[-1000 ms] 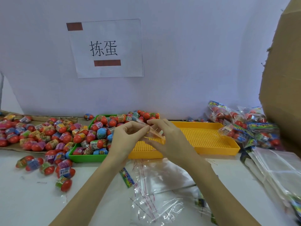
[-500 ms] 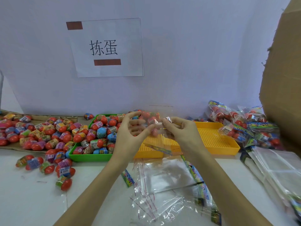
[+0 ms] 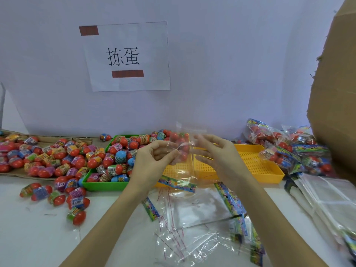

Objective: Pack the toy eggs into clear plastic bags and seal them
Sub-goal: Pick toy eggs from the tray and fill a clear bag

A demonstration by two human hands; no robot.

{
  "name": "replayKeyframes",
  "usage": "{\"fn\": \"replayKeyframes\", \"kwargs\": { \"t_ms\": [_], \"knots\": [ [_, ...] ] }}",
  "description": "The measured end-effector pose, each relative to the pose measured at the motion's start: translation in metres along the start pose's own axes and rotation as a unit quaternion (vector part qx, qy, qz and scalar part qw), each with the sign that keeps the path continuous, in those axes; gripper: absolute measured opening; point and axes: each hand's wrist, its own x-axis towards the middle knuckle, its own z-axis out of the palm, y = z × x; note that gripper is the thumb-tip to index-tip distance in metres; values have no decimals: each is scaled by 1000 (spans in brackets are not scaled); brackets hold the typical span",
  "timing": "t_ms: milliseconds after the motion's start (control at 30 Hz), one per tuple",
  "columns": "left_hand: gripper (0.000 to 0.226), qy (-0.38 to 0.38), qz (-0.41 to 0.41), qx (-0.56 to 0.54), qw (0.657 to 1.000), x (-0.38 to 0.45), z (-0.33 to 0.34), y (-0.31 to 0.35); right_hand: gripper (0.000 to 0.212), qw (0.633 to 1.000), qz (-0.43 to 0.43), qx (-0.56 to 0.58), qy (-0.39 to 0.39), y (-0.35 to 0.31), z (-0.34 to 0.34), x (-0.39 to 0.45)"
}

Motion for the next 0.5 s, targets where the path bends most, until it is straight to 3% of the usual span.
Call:
{"fn": "replayKeyframes", "kwargs": {
  "t_ms": [167, 267, 367, 500],
  "knots": [
    [38, -50, -31, -45, 997, 0, 2, 7, 12, 998, -15, -57, 14, 5, 1, -2],
    [36, -22, -44, -46, 998, -2, 3, 4, 14, 989, -45, -140, 8, 6, 5, -3],
    [31, -25, -65, -63, 996, -2, 2, 2, 28, 985, -77, -154, -25, 7, 8, -2],
    [32, -113, -110, -131, 979, 1, -3, 2, 49, 991, -64, -101, -66, 1, 8, -1]
  ]
}}
